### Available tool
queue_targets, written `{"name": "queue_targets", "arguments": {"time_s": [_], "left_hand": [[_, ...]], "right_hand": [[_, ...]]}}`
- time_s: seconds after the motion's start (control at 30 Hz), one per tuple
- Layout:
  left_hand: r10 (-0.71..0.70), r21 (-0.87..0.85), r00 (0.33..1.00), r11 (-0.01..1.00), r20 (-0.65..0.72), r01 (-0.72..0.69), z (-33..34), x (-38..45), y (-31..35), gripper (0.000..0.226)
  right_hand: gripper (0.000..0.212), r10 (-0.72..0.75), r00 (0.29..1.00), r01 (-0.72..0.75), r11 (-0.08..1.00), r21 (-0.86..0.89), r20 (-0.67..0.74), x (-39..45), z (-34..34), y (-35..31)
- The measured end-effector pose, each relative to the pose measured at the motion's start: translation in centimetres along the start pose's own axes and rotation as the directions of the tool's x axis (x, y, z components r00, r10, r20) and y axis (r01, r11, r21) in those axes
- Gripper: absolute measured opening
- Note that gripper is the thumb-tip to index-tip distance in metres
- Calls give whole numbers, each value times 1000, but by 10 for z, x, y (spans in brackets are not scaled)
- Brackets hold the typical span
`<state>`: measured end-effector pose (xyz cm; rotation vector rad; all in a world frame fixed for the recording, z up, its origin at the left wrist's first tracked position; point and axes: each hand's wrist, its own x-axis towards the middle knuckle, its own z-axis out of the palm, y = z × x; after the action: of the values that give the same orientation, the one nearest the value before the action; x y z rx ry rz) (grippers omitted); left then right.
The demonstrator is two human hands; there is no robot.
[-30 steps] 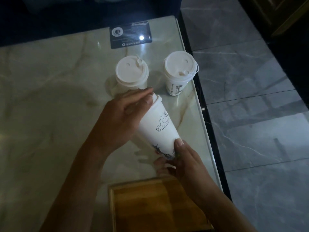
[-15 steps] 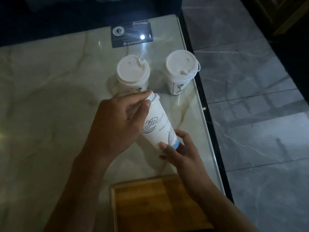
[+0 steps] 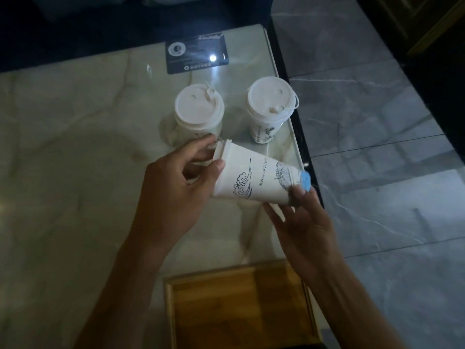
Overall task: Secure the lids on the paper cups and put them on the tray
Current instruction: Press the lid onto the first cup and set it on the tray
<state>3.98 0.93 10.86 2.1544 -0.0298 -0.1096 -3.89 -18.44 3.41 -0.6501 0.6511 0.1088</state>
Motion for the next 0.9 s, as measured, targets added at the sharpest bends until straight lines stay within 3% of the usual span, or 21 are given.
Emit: {"name": "queue_targets", "arguments": {"time_s": [0.17, 0.27, 0.4, 0.53, 0.67, 0.73, 0.9], "left_hand": [[-24, 57, 998, 998, 54, 21, 1, -1, -10, 42], [-68, 84, 990, 995, 123, 58, 4, -1, -15, 41], [-81, 238, 978, 971, 192, 34, 6, -5, -20, 75], [22, 90, 970, 995, 242, -45, 9, -3, -14, 77], [52, -50, 966, 998, 253, -40, 17, -4, -8, 67], [44, -126, 975, 992, 216, -17, 19, -5, -10, 56], [-2, -207, 986, 978, 168, 37, 17, -12, -15, 54]], "right_hand": [[78, -147, 985, 153, 986, -60, 84, 12, 9, -19], [67, -217, 973, 228, 957, -181, 83, 16, 17, -32], [71, -318, 928, 372, 807, -459, 192, 14, 30, -47], [59, -369, 872, 482, 526, -700, 322, 15, 43, -54], [54, -344, 853, 496, 305, -813, 392, 11, 55, -59], [56, -334, 851, 495, 256, -831, 404, 7, 62, -59], [52, -319, 851, 494, 218, -842, 417, 2, 69, -55]]}}
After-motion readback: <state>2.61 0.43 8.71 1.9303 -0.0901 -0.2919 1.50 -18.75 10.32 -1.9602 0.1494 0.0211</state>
